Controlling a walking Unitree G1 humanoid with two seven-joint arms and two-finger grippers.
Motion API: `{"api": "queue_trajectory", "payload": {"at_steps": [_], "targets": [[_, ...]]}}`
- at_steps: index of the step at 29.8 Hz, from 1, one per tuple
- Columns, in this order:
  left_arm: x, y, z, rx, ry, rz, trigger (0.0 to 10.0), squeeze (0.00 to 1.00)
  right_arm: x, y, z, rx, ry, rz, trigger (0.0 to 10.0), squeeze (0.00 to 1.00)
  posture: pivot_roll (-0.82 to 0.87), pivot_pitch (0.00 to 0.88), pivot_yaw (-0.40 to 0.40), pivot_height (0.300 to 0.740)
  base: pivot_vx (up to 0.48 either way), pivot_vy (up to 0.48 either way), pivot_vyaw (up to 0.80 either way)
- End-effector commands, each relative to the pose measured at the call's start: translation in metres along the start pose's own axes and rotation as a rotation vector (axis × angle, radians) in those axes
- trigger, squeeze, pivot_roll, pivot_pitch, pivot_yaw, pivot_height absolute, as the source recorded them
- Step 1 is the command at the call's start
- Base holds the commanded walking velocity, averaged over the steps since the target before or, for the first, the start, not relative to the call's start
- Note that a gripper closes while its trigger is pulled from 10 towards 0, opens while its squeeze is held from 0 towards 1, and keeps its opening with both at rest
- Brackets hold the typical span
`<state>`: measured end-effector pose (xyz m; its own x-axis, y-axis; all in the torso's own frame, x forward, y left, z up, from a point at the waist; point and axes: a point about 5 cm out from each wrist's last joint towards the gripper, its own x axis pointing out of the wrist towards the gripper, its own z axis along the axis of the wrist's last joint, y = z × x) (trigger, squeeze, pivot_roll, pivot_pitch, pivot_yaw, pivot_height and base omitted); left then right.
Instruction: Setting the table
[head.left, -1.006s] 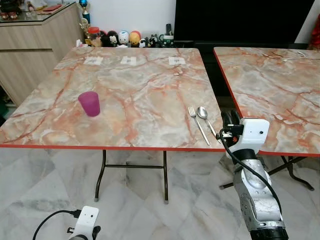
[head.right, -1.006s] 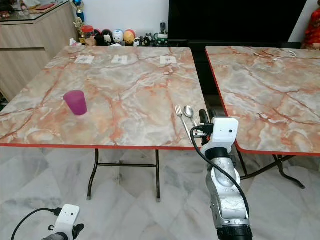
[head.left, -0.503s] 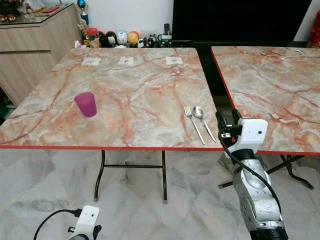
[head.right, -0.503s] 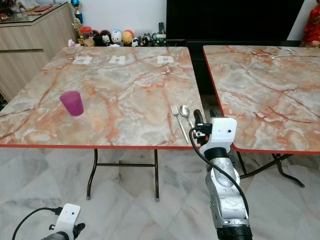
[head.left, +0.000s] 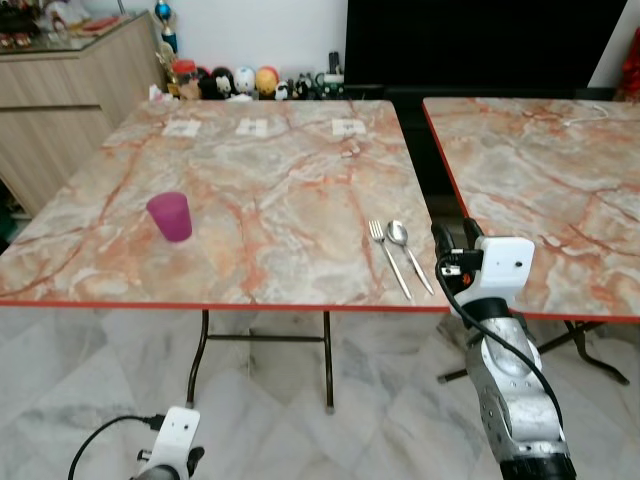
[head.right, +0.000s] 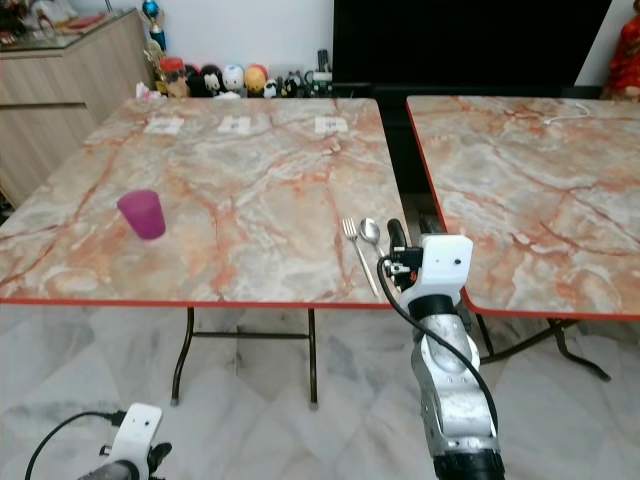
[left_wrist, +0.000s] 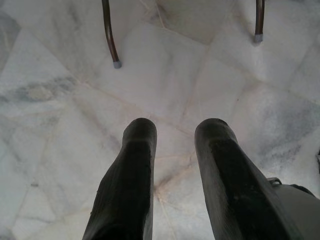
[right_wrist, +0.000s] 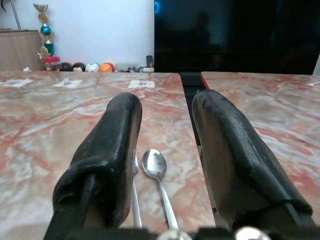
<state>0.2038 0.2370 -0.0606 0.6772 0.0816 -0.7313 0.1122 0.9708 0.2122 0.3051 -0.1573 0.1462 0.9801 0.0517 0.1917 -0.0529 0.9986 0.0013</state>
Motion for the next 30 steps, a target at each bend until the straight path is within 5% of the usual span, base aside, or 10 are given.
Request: {"api": "queue_trajectory", "payload": {"at_steps": [1, 20, 30], "targets": [[0.001, 0.0, 0.005, -0.006, -0.02, -0.002, 10.0, 0.0, 0.003, 0.001, 0.001, -0.004, 0.001, 0.004, 10.0, 0.0, 0.04, 0.0, 0.009, 0.74, 0.345, 0.0, 0.0], [0.001, -0.001, 0.004, 0.002, -0.02, -0.006, 10.0, 0.0, 0.001, 0.002, -0.007, -0.004, 0.047, 0.026, 10.0, 0.0, 0.04, 0.0, 0.008, 0.74, 0.217, 0.0, 0.0], [0.001, -0.002, 0.003, 0.011, -0.017, -0.015, 10.0, 0.0, -0.011, 0.006, -0.046, 0.028, 0.305, 0.118, 10.0, 0.0, 0.03, 0.0, 0.01, 0.74, 0.0, 0.0, 0.0]]}}
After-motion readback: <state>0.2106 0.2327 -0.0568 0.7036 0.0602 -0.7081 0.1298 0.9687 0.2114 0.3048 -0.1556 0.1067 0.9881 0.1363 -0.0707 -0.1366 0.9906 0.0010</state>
